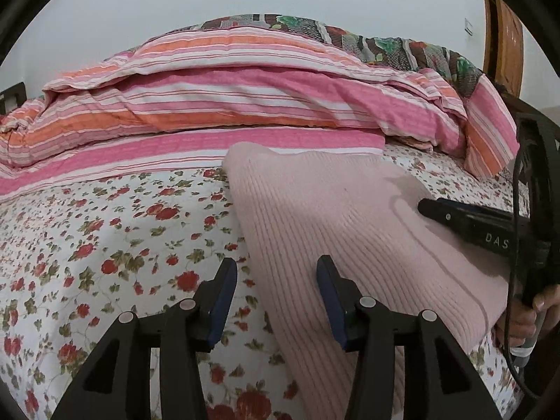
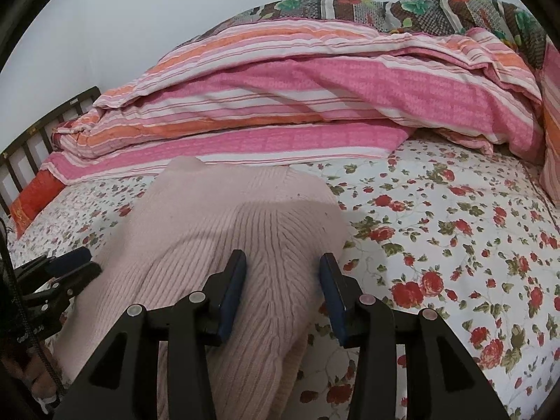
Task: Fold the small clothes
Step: 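Press the folded pink garment flat with the right gripper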
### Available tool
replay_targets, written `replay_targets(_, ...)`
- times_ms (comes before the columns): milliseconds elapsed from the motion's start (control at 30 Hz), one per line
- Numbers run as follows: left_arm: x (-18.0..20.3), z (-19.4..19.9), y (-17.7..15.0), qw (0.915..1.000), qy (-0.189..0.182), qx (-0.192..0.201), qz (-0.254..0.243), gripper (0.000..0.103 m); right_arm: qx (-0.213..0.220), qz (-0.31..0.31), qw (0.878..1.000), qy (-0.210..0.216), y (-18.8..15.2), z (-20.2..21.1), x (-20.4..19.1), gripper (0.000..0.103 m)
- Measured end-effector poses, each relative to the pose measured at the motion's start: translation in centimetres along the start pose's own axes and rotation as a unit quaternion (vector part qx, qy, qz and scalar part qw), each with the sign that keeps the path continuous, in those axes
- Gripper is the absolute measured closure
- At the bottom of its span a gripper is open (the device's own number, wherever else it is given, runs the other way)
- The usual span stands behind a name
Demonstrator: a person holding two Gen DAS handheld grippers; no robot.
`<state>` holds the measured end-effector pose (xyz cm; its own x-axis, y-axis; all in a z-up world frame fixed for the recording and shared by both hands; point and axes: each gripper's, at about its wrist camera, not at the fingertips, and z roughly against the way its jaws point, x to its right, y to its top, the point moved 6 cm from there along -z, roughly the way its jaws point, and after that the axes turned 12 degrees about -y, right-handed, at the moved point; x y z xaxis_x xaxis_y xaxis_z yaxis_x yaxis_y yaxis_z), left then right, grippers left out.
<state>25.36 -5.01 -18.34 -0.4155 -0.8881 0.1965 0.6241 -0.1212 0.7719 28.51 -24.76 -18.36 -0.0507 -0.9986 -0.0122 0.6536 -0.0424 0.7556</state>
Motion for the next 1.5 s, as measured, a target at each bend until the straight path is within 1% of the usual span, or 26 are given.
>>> replay_targets(167, 0.0, 0.2, -0.3, 0.9999, -0.007, -0.002, 0.007, 0.057, -0.007, -0.009, 1.000, 0.001, -0.5, 0.4, 0.2, 0.062)
replay_targets(300, 0.4, 0.7, -0.8, 0.9999, -0.012, -0.001, -0.006, 0.057, -0.005, -0.002, 1.000, 0.000, -1.1, 1.0, 0.3, 0.062)
replay_targets(467, 0.3, 1.1, -1.4, 0.9996, -0.029, 0.002, -0.003, 0.057, -0.009, 0.000, 1.000, 0.006, -1.6, 1.3, 0.7, 0.062)
replay_targets(600, 0.3, 1.1, -1.4, 0.9998, -0.020, 0.005, -0.008, 0.054, 0.005, 0.005, 1.000, 0.003, -1.8, 1.6, 0.6, 0.062)
replay_targets(700, 0.5, 1.2, -1.3, 0.9998, -0.013, 0.011, -0.014, 0.054, 0.010, -0.006, 1.000, 0.014, -1.7, 1.9, 1.0, 0.061)
replay_targets(767, 0.4, 1.2, -1.2, 0.9998, -0.010, 0.011, -0.010, 0.050, 0.012, -0.017, 1.000, 0.018, -1.4, 2.2, 1.4, 0.056)
replay_targets(833, 0.2, 1.2, -1.2, 0.9998, -0.015, 0.011, -0.002, 0.049, 0.012, -0.020, 1.000, 0.020, -1.4, 2.1, 1.5, 0.055)
replay_targets(933, 0.0, 1.1, -1.2, 0.9998, -0.018, 0.011, 0.005, 0.047, 0.011, -0.017, 1.000, 0.014, -1.6, 1.9, 1.4, 0.055)
replay_targets(1167, 0.3, 1.0, -1.1, 0.9999, -0.006, 0.014, -0.004, 0.046, 0.015, -0.007, 1.000, -0.001, -1.7, 1.8, 1.2, 0.054)
replay_targets(1267, 0.4, 1.0, -1.1, 0.9999, -0.002, 0.014, -0.004, 0.045, 0.017, -0.007, 1.000, -0.007, -1.9, 1.9, 1.2, 0.052)
replay_targets(1500, 0.4, 1.3, -1.3, 0.9999, 0.004, 0.010, 0.008, 0.045, 0.019, -0.011, 1.000, -0.014, -2.8, 3.4, 1.6, 0.052)
